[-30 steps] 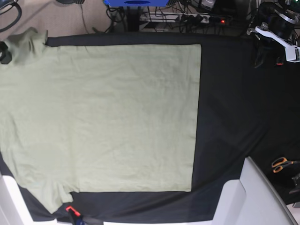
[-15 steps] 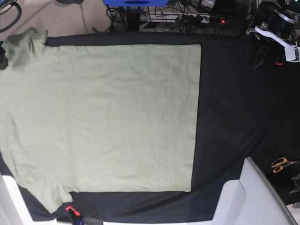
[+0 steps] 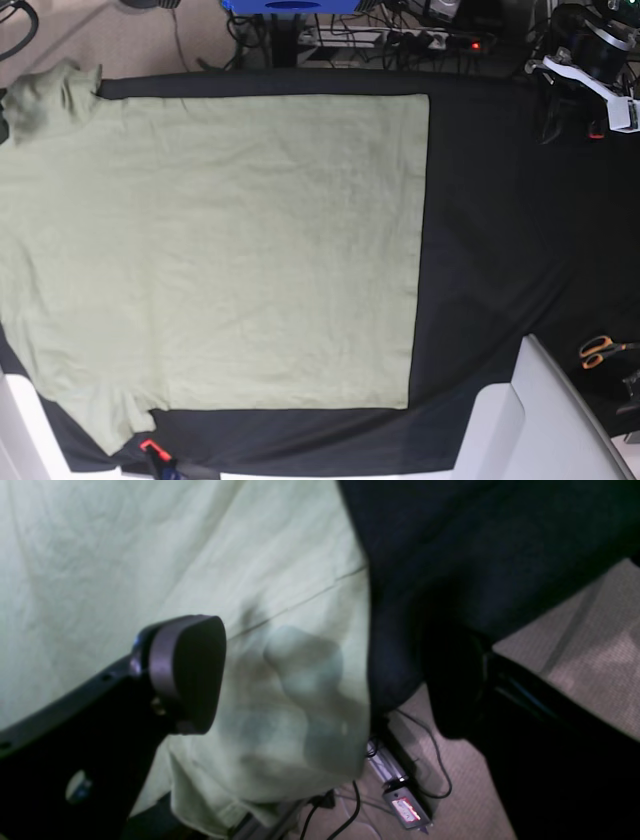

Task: Fold the T-shirt properly
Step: 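Lower the left gripper onto the shirt edge and pinch it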

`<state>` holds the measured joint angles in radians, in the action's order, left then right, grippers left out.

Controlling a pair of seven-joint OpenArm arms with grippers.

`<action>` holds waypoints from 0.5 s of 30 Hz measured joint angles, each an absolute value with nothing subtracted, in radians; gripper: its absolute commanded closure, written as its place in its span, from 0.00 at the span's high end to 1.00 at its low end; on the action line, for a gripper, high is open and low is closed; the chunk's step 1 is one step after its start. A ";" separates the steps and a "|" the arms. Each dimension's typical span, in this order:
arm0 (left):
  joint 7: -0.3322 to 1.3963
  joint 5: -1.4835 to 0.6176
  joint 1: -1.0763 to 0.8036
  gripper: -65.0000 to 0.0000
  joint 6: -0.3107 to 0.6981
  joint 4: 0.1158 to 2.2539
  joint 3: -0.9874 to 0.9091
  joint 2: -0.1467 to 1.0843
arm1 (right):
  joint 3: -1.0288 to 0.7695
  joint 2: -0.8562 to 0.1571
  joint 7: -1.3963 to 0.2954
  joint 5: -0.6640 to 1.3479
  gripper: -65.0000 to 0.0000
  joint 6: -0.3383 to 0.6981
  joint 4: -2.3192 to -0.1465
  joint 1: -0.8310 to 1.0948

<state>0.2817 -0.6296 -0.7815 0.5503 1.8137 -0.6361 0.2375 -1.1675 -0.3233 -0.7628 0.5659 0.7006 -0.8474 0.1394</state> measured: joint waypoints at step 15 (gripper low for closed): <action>0.279 -0.634 -0.717 0.44 0.550 1.681 -0.469 0.235 | -1.070 -0.251 -0.868 0.563 0.85 0.697 -0.995 0.154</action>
<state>0.2794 -0.6338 -0.7170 0.5503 1.6810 -0.4690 0.2352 -1.0698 -0.2512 -0.8684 0.5632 0.6968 -0.9955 0.1539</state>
